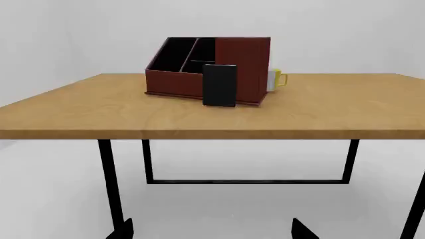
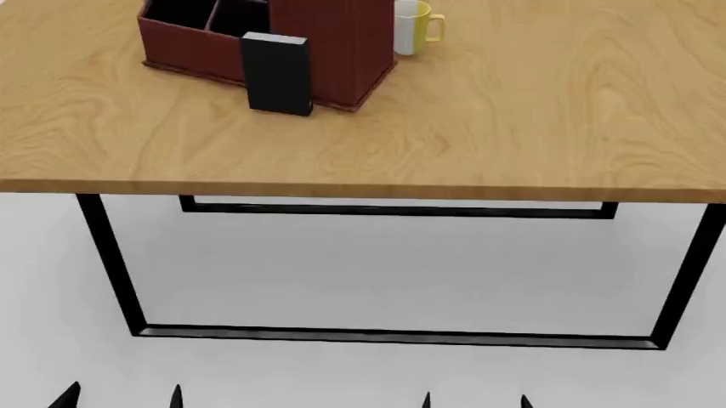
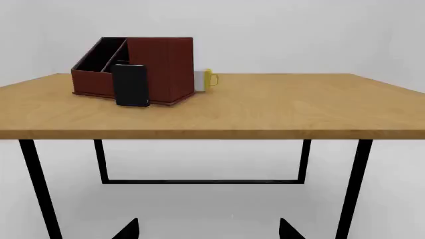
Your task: Pick up the book and place it in the front compartment of the caddy.
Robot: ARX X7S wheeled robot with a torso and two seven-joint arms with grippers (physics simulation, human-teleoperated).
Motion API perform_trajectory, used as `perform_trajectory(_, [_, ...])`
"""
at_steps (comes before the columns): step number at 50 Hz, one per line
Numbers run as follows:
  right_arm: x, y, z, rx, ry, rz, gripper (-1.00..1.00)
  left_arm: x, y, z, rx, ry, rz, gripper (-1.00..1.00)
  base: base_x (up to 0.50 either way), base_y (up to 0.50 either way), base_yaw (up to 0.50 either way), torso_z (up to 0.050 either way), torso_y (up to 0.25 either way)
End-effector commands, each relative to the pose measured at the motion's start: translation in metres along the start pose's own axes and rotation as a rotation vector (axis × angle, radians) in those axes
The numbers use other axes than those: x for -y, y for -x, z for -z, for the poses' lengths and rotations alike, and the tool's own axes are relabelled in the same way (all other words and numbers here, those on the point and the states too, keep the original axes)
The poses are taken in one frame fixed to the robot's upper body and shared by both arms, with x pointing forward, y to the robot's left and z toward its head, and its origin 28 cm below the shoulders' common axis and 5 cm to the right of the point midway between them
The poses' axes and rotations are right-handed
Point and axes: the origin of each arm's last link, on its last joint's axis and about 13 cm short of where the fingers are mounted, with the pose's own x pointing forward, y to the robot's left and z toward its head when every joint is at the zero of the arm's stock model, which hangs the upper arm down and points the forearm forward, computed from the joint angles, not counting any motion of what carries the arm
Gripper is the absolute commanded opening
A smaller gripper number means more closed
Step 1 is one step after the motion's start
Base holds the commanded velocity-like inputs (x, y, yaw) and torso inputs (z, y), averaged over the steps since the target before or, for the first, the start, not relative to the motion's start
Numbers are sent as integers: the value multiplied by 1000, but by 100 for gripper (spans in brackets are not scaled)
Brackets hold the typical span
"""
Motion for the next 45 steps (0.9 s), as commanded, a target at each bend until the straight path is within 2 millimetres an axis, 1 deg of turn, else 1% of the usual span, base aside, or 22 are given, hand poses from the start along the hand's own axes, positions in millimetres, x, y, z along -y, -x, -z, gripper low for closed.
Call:
perform_trajectory(1, [0, 0, 0, 0, 0, 0, 100, 0, 0, 0, 0, 0, 0, 100, 0, 0, 0, 0, 0])
perform_trajectory(6, [0, 1, -13, 15, 16, -16, 100, 2, 0, -6, -9, -4, 2, 100, 0, 0, 0, 0, 0])
perform_trajectory(9, [-1, 4, -32, 53, 29, -28, 100, 2, 3, -16, -8, -4, 5, 100, 0, 0, 0, 0, 0])
perform_trajectory(12, [-1, 6, -55, 61, 49, -23, 100, 1, 6, -32, 1, -17, 11, 100, 0, 0, 0, 0, 0])
perform_trajectory(14, [0, 9, -79, 81, 58, -22, 100, 0, 7, -43, -3, -25, 8, 100, 0, 0, 0, 0, 0])
perform_trajectory(15, [0, 10, -84, 76, 76, -14, 100, -1, 7, -50, 2, -31, 12, 100, 0, 0, 0, 0, 0])
perform_trajectory(16, [0, 11, -96, 115, 73, -25, 100, -3, 7, -56, -4, -59, -9, 100, 0, 0, 0, 0, 0])
perform_trajectory(17, [0, 13, -107, 113, 75, -23, 100, -4, 7, -63, 5, -37, -4, 100, 0, 0, 0, 0, 0])
perform_trajectory(18, [0, 13, -112, 104, 91, -14, 100, -5, 7, -66, -3, -43, -7, 100, 0, 0, 0, 0, 0])
perform_trajectory(19, [0, 15, -121, 122, 91, -22, 100, -5, 7, -72, -9, -57, -26, 100, 0, 0, 0, 0, 0])
perform_trajectory(23, [1, 20, -143, 127, 107, -32, 100, -7, 11, -91, -24, -38, -29, 100, 0, 0, 0, 0, 0])
perform_trajectory(25, [2, 22, -152, 125, 119, -33, 100, -7, 15, -102, -27, -39, -31, 100, 0, 0, 0, 0, 0])
perform_trajectory(30, [1, 27, -170, 136, 153, -40, 100, -5, 22, -124, -18, -62, -14, 100, 0, 0, 0, 0, 0])
perform_trajectory(34, [0, 23, -181, 155, 174, -51, 100, -3, 28, -143, 5, -77, 8, 100, 0, 0, 0, 0, 0])
perform_trajectory(36, [13, 23, -197, 221, 229, 70, 100, -4, 32, -151, 11, -91, 12, 100, 0, 0, 0, 0, 0])
perform_trajectory(37, [14, 24, -204, 246, 229, 112, 100, -5, 33, -156, 20, -88, 10, 100, 0, 0, 0, 0, 0])
perform_trajectory(38, [9, 28, -209, 278, 204, 125, 100, -5, 33, -158, 19, -92, 11, 100, 0, 0, 0, 0, 0])
perform_trajectory(39, [6, 33, -212, 263, 195, 97, 100, -6, 33, -161, 32, -95, 11, 100, 0, 0, 0, 0, 0])
perform_trajectory(40, [2, 39, -213, 235, 188, 1, 100, -6, 32, -162, 31, -99, 8, 100, 0, 0, 0, 0, 0])
perform_trajectory(41, [-1, 45, -216, 228, 173, -55, 100, -7, 32, -165, 38, -99, 13, 100, 0, 0, 0, 0, 0])
perform_trajectory(44, [-1, 47, -221, 231, 198, -23, 100, -8, 37, -173, 48, -98, 13, 100, 0, 0, 0, 0, 0])
perform_trajectory(45, [-1, 47, -222, 238, 183, -22, 100, -9, 37, -174, 51, -95, 10, 100, 0, 0, 0, 0, 0])
